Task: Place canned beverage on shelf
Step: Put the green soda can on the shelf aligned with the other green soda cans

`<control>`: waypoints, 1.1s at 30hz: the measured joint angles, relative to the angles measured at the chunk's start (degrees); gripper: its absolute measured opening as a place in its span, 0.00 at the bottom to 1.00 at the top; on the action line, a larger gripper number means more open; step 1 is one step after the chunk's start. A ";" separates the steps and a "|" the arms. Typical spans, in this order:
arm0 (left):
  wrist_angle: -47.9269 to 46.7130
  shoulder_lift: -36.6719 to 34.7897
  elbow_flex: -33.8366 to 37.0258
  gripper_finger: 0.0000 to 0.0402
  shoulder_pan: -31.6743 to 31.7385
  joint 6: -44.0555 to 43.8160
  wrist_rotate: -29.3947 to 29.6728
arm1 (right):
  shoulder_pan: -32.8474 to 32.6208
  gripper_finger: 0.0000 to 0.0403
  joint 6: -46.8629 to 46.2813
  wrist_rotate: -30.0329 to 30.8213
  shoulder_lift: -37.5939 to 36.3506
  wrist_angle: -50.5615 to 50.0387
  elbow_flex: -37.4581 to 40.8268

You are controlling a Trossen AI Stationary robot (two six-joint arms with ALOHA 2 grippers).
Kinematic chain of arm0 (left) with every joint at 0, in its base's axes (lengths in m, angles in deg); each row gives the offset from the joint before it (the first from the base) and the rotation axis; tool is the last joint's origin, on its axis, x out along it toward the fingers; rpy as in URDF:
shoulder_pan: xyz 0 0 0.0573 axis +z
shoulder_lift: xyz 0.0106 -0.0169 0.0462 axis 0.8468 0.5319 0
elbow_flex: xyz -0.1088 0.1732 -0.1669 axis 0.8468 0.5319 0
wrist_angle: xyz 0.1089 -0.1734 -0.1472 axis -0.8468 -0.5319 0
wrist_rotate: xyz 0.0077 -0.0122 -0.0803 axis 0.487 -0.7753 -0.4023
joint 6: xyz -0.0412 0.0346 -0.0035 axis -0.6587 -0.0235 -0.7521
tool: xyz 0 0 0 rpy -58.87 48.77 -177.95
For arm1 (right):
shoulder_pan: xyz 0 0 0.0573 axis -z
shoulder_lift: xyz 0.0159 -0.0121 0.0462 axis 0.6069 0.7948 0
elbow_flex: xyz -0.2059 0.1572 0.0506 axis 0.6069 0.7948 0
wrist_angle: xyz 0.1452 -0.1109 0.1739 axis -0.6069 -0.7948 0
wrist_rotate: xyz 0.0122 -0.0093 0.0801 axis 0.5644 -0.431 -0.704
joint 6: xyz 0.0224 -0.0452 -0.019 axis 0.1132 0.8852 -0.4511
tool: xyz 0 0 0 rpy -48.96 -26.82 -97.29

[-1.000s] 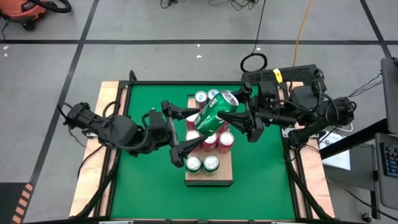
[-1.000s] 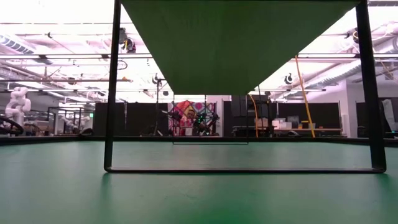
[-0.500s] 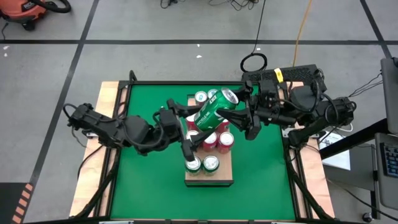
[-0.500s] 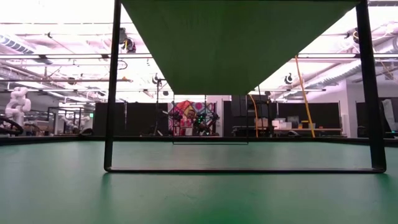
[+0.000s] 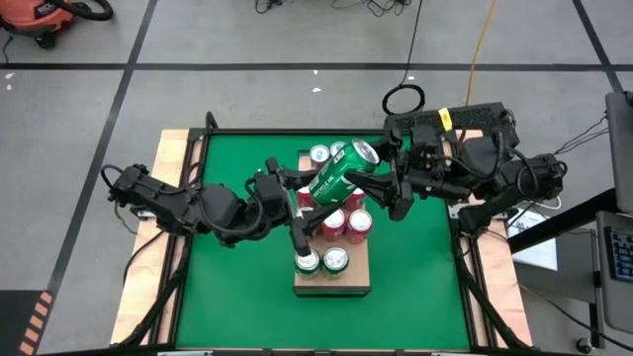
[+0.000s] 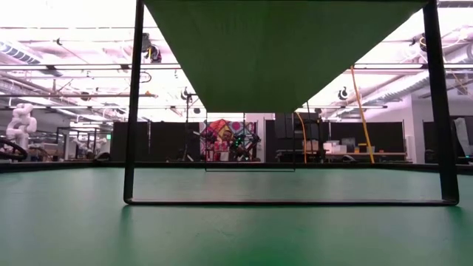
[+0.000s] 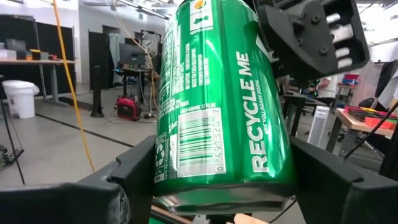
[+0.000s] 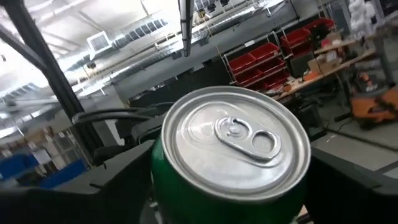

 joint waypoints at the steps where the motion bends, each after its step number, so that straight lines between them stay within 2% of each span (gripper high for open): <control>1: 0.00 0.00 0.00 0.70 0.00 0.06 0.13 | 0.00 0.85 -1.28 0.00 0.00 -0.01 0.00; 8: 4.35 0.00 0.02 0.70 -0.73 6.32 4.69 | 0.00 0.88 -10.28 2.92 0.00 -0.38 0.00; 12: 8.15 0.00 0.02 0.70 -1.66 15.15 7.18 | -0.05 0.88 -11.04 2.93 0.00 -0.04 0.00; 17: 8.04 0.00 0.02 0.70 -1.86 20.92 9.66 | -0.03 0.88 -10.66 4.49 0.00 0.62 0.00; 27: 7.74 0.13 0.02 0.70 -1.88 22.58 9.95 | 0.33 0.89 -5.95 5.94 0.02 3.76 0.00; 33: 7.61 0.13 0.02 0.70 -1.92 22.60 9.90 | 0.31 0.89 3.42 6.02 1.26 6.34 0.00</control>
